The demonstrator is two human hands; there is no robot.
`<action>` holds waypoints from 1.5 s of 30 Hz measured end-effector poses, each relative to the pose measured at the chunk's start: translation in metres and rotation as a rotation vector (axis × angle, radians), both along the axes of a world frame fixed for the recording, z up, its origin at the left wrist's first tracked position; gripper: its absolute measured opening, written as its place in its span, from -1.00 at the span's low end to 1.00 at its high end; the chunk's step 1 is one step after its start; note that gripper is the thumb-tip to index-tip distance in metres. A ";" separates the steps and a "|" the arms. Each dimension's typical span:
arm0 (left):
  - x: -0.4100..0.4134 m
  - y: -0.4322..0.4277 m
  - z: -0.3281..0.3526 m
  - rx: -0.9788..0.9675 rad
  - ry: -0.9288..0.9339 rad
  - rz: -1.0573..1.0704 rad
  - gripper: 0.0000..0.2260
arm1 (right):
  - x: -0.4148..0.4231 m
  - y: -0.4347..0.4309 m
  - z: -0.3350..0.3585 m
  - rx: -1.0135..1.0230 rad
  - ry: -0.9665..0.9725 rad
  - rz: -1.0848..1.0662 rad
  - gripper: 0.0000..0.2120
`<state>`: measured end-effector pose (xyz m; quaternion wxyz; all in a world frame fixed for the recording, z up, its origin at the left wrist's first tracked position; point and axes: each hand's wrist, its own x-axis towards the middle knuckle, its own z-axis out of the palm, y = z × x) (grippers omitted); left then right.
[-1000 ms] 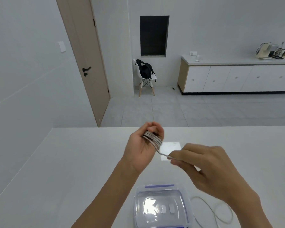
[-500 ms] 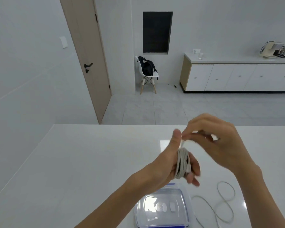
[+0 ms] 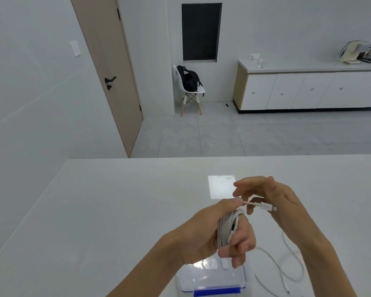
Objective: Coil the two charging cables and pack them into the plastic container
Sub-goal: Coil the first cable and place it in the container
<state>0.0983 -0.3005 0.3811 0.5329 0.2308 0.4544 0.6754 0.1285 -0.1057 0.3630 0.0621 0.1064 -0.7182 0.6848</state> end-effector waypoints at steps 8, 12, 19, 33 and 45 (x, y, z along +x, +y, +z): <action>-0.020 -0.001 -0.001 0.283 -0.187 0.017 -0.46 | 0.006 -0.033 0.005 0.080 0.039 -0.067 -0.78; -0.030 -0.005 -0.004 0.329 -0.211 0.115 -0.48 | 0.016 -0.057 -0.005 -0.067 -0.097 -0.069 -0.65; -0.027 -0.011 -0.006 0.144 -0.046 0.137 -0.46 | 0.023 -0.055 -0.007 -0.263 -0.272 0.025 -0.70; -0.021 0.012 0.005 -0.151 0.125 0.111 -0.53 | 0.030 -0.040 -0.023 -0.144 -0.171 -0.145 -0.85; -0.015 0.006 0.017 -0.238 0.253 0.086 -0.70 | 0.029 -0.041 -0.026 -0.093 -0.078 -0.170 -0.88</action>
